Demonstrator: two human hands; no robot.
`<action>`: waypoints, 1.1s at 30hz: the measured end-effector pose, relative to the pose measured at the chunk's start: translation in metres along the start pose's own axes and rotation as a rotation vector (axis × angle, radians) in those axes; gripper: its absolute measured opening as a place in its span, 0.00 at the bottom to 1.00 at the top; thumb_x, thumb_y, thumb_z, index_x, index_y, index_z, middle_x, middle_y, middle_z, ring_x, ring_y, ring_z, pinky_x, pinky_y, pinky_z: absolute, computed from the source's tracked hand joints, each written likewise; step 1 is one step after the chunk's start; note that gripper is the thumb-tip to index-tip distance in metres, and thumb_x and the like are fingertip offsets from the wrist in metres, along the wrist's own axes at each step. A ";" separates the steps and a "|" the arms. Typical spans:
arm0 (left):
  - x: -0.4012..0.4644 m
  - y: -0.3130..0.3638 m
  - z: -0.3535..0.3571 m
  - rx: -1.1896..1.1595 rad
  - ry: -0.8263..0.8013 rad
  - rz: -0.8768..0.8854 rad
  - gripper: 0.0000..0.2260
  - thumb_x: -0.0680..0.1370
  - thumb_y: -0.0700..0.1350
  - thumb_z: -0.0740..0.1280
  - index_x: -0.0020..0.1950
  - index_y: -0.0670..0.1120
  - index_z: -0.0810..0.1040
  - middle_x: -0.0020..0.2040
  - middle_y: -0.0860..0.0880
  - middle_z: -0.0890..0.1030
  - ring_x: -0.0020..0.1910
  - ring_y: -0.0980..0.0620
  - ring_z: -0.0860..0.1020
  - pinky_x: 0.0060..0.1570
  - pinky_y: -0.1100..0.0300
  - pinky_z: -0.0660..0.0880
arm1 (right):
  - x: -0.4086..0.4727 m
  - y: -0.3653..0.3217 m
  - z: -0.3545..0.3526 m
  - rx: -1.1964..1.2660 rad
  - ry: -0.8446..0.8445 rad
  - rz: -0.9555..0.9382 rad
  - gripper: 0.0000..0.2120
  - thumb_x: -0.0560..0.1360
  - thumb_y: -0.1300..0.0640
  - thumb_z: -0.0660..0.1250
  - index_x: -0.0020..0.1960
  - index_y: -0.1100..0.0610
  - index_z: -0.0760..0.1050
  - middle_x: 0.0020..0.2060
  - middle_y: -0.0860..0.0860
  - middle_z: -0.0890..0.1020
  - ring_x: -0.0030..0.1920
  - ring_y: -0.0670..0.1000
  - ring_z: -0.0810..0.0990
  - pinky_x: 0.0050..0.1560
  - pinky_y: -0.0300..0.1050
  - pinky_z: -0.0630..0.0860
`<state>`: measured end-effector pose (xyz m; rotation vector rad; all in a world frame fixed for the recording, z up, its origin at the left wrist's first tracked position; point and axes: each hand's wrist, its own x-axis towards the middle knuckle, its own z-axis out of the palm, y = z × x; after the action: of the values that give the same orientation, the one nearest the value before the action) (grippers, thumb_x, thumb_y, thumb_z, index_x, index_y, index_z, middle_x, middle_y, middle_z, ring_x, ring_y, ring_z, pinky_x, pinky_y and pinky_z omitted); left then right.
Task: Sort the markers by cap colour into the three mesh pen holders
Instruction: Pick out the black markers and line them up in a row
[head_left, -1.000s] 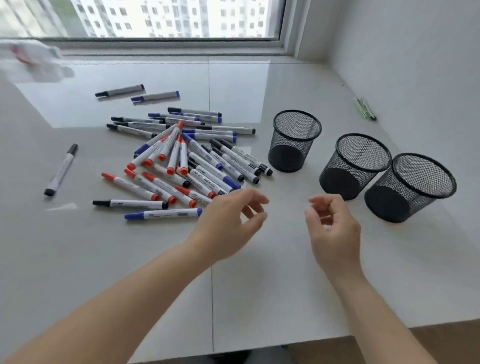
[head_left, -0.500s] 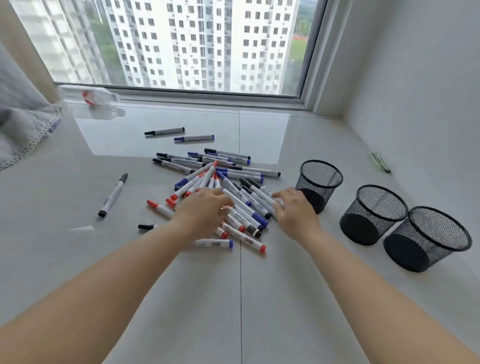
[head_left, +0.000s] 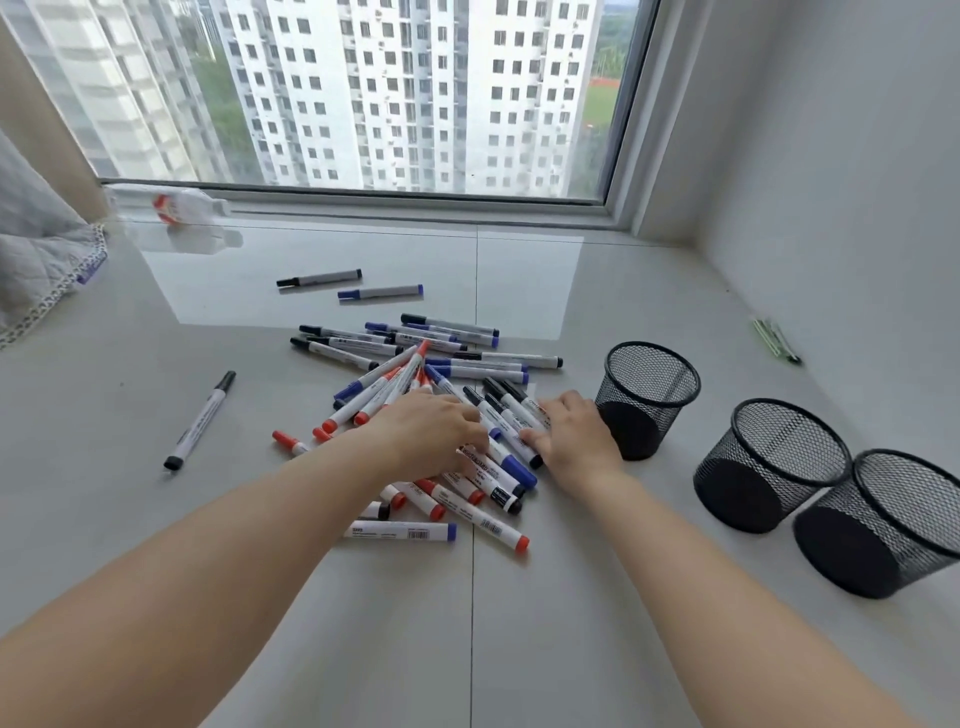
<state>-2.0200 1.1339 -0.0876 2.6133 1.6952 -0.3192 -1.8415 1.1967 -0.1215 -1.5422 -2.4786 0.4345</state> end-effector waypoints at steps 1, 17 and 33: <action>0.002 -0.001 0.001 0.000 -0.003 0.011 0.17 0.78 0.55 0.61 0.66 0.56 0.70 0.63 0.54 0.73 0.63 0.52 0.70 0.59 0.54 0.69 | 0.002 0.000 0.000 -0.002 -0.013 0.011 0.25 0.77 0.47 0.61 0.68 0.60 0.66 0.63 0.57 0.69 0.64 0.57 0.65 0.63 0.48 0.65; 0.004 -0.006 0.009 0.049 0.031 0.064 0.20 0.77 0.54 0.62 0.69 0.55 0.65 0.65 0.52 0.70 0.65 0.51 0.66 0.61 0.55 0.67 | 0.012 -0.007 -0.002 0.121 -0.144 0.245 0.23 0.77 0.50 0.61 0.65 0.63 0.65 0.62 0.59 0.70 0.62 0.59 0.70 0.61 0.50 0.67; 0.012 0.045 0.007 -0.359 -0.023 -0.662 0.17 0.81 0.53 0.52 0.68 0.48 0.65 0.59 0.43 0.75 0.56 0.43 0.75 0.48 0.51 0.75 | 0.018 -0.012 -0.005 0.207 -0.098 0.351 0.20 0.74 0.51 0.66 0.59 0.63 0.69 0.57 0.59 0.77 0.56 0.59 0.76 0.46 0.43 0.69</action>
<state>-1.9761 1.1252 -0.1015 1.7457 2.3061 -0.0313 -1.8583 1.2089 -0.1122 -1.9062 -2.1434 0.8104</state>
